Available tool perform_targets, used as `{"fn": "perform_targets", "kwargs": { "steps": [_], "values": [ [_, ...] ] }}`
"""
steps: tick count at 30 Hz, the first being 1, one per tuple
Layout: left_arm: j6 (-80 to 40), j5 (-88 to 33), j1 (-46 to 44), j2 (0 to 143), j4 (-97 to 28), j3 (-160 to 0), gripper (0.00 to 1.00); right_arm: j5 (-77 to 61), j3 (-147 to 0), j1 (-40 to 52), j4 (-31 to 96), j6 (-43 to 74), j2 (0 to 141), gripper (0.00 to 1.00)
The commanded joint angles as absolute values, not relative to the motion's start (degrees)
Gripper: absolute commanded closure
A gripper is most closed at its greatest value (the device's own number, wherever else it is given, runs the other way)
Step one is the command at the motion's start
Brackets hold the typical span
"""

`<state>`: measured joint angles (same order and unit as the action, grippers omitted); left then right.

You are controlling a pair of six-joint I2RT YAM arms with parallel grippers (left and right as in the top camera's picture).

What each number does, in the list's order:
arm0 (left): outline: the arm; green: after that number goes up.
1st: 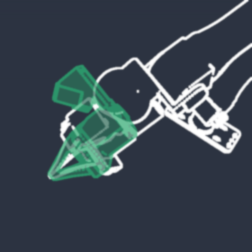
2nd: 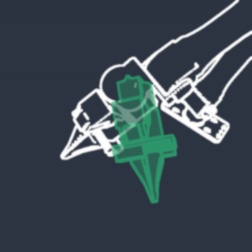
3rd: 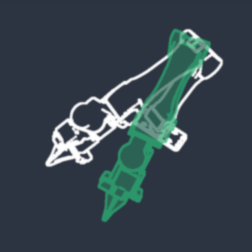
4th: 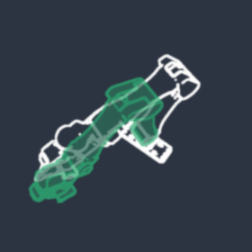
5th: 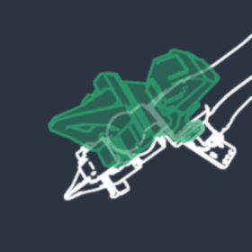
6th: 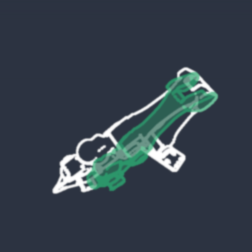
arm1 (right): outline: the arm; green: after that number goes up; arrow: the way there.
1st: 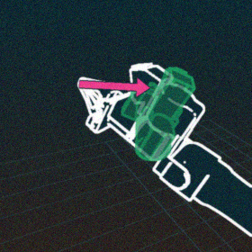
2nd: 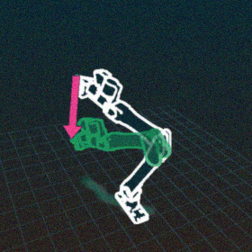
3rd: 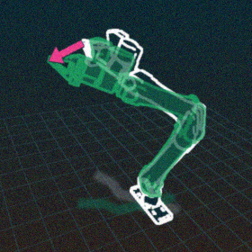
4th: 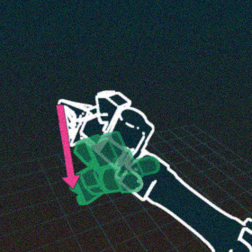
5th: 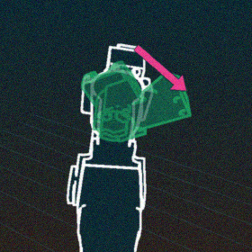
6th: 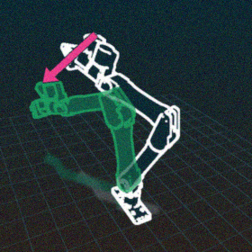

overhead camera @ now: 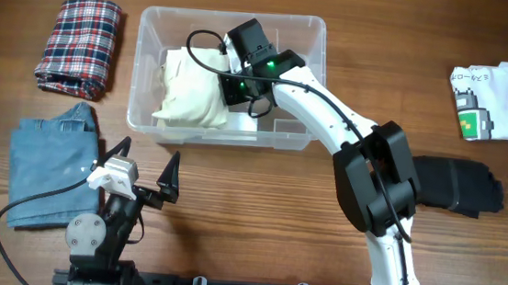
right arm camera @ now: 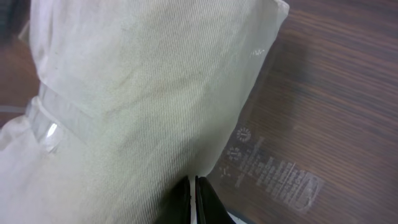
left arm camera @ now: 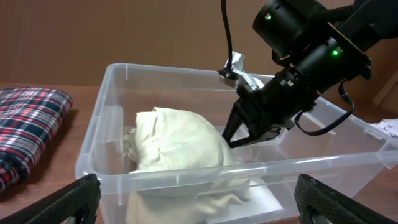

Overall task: Pack container
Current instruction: 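Withdraw the right gripper and move it to the white printed T-shirt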

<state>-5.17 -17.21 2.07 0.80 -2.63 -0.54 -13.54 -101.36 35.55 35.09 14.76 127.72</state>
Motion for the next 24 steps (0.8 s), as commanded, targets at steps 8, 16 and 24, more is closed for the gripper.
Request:
{"fn": "perform_targets", "kwargs": {
  "steps": [8, 16, 24],
  "values": [
    [-4.49, -16.88, 2.52, 0.38, -2.83, -0.32, 0.00, -3.25, -105.62, 34.06, 40.18, 14.13, 120.38, 0.78],
    [-4.49, -16.88, 2.52, 0.38, -2.83, -0.32, 0.00, 14.87, -106.19, 23.83, 45.91, 3.99, 101.60, 0.29],
    [-4.51, -16.88, 2.52, 0.38, -2.83, -0.32, 0.00, 16.69, -105.41, 4.51, 47.68, -22.96, 98.32, 0.18]
  ]
}}
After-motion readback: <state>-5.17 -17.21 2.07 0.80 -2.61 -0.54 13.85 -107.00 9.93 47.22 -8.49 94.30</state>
